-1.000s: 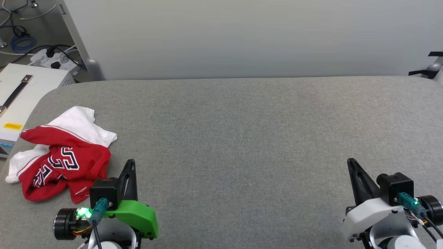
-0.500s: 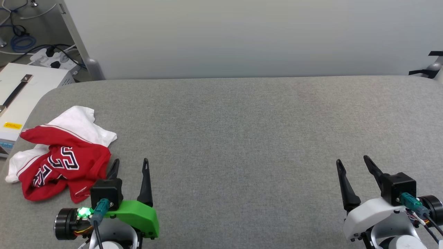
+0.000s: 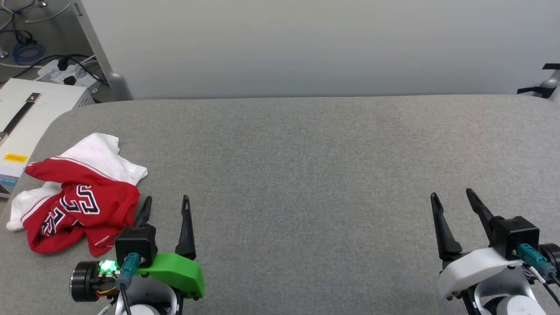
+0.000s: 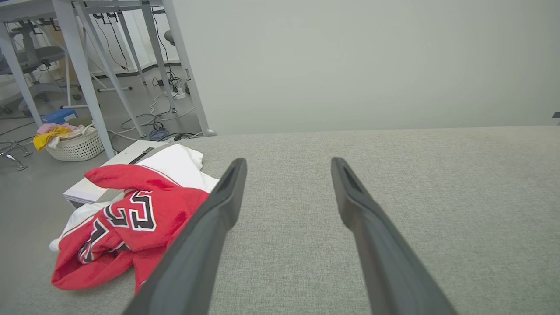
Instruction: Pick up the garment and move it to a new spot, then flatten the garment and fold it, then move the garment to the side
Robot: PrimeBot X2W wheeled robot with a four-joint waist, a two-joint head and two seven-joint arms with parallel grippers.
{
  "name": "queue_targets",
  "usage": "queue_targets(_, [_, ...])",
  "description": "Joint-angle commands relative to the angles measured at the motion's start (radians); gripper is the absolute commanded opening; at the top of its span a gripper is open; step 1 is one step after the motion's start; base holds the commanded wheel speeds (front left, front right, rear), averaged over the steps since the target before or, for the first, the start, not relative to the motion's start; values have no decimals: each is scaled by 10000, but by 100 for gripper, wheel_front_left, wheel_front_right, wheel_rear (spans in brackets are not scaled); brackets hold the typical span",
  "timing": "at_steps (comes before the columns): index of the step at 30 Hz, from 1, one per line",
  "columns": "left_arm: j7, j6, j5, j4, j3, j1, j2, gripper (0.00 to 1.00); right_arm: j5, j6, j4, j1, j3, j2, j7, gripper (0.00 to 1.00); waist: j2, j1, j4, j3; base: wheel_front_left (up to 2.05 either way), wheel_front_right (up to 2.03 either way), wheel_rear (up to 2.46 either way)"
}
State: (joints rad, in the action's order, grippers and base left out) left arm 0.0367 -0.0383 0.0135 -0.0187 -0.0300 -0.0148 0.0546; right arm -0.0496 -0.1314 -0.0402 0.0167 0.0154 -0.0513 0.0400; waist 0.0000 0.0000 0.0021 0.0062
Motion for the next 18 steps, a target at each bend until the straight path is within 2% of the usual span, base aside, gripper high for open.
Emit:
queue_targets(1, [109, -88, 50, -82, -46, 30, -8, 100, -120, 1, -133, -3, 18, 2, 107, 100, 0, 0, 4, 7, 0, 0, 0])
queue_targets(18, [458, -281, 83, -209, -272, -36, -14, 100, -237, 2, -621, 135, -13, 3, 450, 100, 0, 0, 23, -16, 0, 0, 0])
